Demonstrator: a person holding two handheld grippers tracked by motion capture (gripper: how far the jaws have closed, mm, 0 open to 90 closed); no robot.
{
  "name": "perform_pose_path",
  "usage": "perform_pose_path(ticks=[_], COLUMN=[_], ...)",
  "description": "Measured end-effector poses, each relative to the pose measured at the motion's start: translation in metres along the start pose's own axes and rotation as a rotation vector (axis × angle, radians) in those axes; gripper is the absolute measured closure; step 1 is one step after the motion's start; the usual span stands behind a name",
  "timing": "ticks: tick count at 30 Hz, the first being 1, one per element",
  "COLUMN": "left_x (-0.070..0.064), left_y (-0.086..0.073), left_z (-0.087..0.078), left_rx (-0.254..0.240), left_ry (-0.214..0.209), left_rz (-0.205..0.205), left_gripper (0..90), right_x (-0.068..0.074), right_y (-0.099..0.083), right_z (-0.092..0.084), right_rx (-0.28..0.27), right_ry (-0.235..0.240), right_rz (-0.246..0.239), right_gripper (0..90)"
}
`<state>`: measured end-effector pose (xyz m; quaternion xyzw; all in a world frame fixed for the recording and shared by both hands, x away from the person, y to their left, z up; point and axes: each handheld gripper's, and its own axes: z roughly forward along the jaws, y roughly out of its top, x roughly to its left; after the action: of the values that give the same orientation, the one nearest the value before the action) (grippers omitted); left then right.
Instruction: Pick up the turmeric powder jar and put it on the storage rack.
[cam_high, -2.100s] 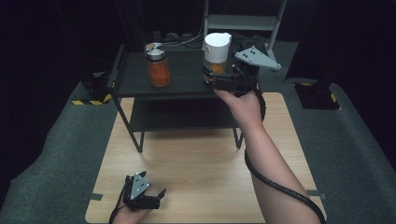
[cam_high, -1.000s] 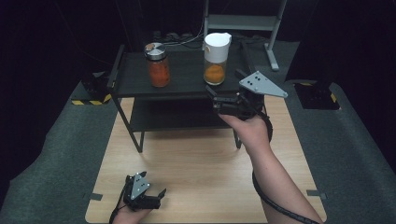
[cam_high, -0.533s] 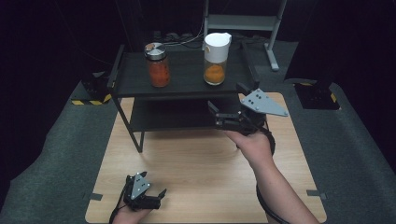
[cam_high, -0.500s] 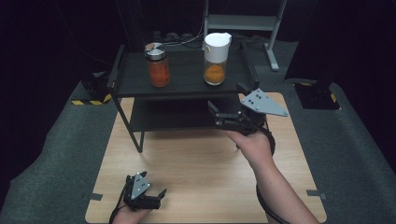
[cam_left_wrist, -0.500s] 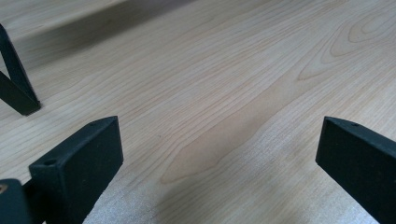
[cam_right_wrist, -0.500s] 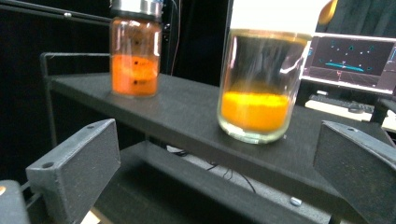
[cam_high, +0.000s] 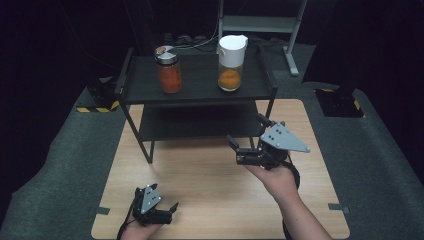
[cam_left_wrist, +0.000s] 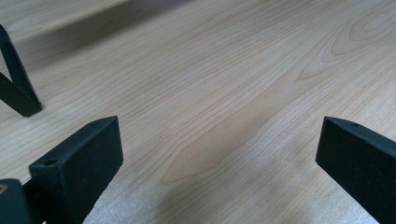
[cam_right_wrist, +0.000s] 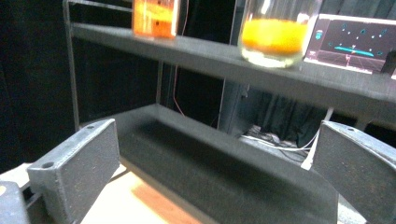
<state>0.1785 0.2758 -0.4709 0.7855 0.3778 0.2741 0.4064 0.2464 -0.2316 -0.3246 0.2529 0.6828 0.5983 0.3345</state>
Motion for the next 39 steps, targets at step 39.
perform_pose_path(ticks=[39], left_x=[-0.002], left_y=[0.003], left_z=[0.002], left_rx=[0.015], left_ry=[-0.003], left_rz=[0.033], left_gripper=[1.2], right_x=[0.023], right_y=[-0.128], right_z=[-0.021], right_rx=[0.229], right_ry=[-0.002], right_rz=[-0.01], right_gripper=[0.0])
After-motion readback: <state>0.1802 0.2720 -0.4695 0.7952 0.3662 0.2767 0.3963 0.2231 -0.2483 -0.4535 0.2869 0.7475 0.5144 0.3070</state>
